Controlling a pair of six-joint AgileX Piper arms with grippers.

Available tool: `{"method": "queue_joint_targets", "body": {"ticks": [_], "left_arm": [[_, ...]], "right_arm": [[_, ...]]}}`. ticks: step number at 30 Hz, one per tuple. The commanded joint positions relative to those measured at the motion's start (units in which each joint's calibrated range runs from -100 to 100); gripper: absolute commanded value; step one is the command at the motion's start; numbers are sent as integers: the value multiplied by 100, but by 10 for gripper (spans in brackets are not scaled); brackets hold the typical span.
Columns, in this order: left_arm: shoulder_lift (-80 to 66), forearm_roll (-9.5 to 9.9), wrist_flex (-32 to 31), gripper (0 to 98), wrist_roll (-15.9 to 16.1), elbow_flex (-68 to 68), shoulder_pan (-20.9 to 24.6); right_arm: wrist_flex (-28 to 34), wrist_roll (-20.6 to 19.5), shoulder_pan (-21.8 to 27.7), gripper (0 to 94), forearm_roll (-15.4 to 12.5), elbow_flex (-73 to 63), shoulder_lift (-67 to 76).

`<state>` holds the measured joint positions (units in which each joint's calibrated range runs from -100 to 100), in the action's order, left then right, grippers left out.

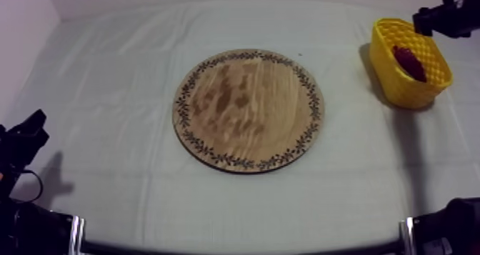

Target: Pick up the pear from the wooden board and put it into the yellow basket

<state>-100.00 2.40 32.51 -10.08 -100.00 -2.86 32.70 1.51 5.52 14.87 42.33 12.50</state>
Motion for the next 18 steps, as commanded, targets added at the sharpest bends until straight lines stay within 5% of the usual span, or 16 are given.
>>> {"method": "queue_joint_targets", "body": {"ticks": [1, 10, 18], "left_arm": [[0, 2, -1, 1, -1, 0, 0], [0, 2, -1, 1, -1, 0, 0], [0, 2, -1, 1, -1, 0, 0]], "right_arm": [[-340, -35, -17, 533, 3, 778, 1062], [-666, 485, -278, 499, -514, 3189, 3728], [-206, 978, -380, 415, -1061, 4689, 6197]]}}
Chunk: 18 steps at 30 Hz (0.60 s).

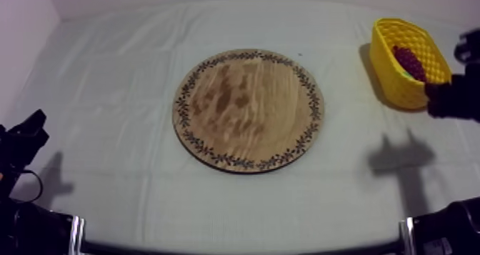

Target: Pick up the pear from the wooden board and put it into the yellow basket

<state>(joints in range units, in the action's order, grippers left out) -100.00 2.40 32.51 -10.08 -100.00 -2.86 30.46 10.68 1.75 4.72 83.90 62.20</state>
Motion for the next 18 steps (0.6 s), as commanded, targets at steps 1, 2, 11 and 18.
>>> {"method": "queue_joint_targets", "body": {"ticks": [1, 2, 11, 18], "left_arm": [[0, 2, -1, 1, -1, 0, 0], [0, 2, -1, 1, -1, 0, 0], [0, 2, -1, 1, -1, 0, 0], [0, 2, -1, 1, -1, 0, 0]], "right_arm": [[57, 83, -6, 392, -85, 675, 1450], [89, 87, -13, 367, -113, 815, 1655], [970, -160, -42, 39, -553, 1353, 2948], [926, -821, -93, 9, -598, 1507, 3313]]}}
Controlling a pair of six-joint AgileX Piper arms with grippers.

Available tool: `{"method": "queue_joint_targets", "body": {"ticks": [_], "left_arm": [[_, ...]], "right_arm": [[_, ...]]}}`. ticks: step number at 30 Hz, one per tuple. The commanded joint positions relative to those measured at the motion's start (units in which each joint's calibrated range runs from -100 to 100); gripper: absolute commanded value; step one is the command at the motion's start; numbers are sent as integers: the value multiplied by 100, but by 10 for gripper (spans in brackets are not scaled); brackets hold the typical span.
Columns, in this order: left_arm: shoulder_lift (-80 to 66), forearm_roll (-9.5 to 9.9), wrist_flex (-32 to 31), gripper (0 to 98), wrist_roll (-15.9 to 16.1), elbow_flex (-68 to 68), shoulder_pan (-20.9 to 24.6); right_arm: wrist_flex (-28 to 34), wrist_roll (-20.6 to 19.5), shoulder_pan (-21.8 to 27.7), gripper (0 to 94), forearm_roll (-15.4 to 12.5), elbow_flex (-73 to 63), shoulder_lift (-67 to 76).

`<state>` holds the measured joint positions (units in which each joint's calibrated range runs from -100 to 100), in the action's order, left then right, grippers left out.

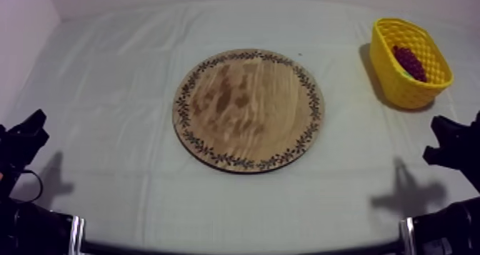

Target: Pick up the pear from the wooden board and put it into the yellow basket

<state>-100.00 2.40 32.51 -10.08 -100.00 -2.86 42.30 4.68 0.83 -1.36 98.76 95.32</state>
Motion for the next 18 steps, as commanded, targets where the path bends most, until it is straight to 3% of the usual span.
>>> {"method": "queue_joint_targets", "body": {"ticks": [1, 9, 18], "left_arm": [[0, 2, -1, 1, -1, 0, 0], [0, 2, -1, 1, -1, 0, 0], [0, 2, -1, 1, -1, 0, 0]], "right_arm": [[-354, -186, -2, 19, 10, 45, 12], [-564, 526, -6, 9, 11, 98, 34], [-576, 586, -6, 5, 11, 102, 35]]}}
